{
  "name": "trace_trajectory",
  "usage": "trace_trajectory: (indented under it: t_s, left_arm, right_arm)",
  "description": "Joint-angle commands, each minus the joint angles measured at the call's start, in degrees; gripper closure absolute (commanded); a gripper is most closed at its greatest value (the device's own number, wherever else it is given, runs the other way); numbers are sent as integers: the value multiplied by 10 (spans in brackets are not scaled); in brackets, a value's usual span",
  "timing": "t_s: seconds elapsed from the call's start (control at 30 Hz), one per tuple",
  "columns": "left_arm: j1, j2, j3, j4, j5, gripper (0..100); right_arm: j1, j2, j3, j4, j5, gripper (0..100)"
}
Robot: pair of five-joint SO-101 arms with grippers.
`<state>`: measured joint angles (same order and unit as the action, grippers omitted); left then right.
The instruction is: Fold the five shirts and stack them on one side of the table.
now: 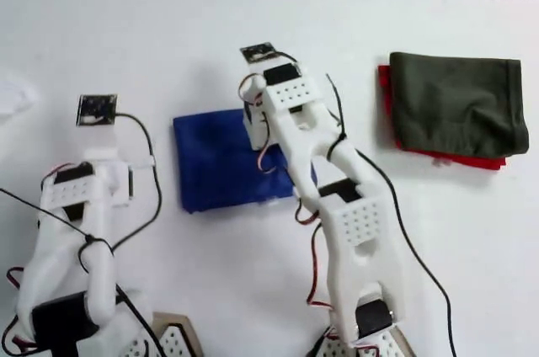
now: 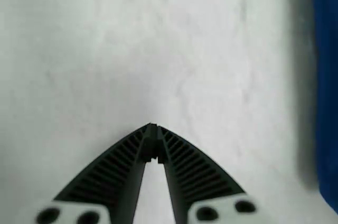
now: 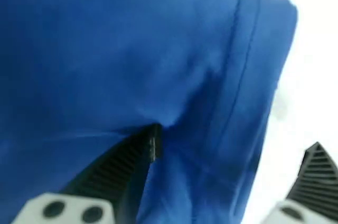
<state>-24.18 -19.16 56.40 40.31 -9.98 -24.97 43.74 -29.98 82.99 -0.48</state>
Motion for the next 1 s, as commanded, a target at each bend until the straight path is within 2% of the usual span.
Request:
trace_trajectory:
  t_s: [0.0,0.1,0.17,0.33,0.4,0.5,0.67,0.87,0.97]
  left_arm:
    - [-5,-11,0,-14,16,972]
    - [-4,-10,0,-14,37,972]
    - [-4,-10,0,-14,44,972]
    - [-4,-10,12,-21,87,972]
    - [-4,-10,22,-43,97,972]
    - [-4,-10,25,-55,97,972]
    - [-4,-10,25,-55,98,972]
    - [2,-10,25,-55,97,972]
    - [11,-10,28,-55,95,972]
  right_arm:
    - [7,40,-61,26,-4,598]
    - [7,89,-118,73,-4,613]
    - [7,122,-162,108,-1,678]
    - [13,202,-264,167,-1,997]
    - [14,221,-288,181,-1,943]
    - [17,225,-304,182,-1,987]
    - [36,174,-304,182,2,980]
    - [75,18,-286,183,133,980]
    - [102,-64,-261,183,168,980]
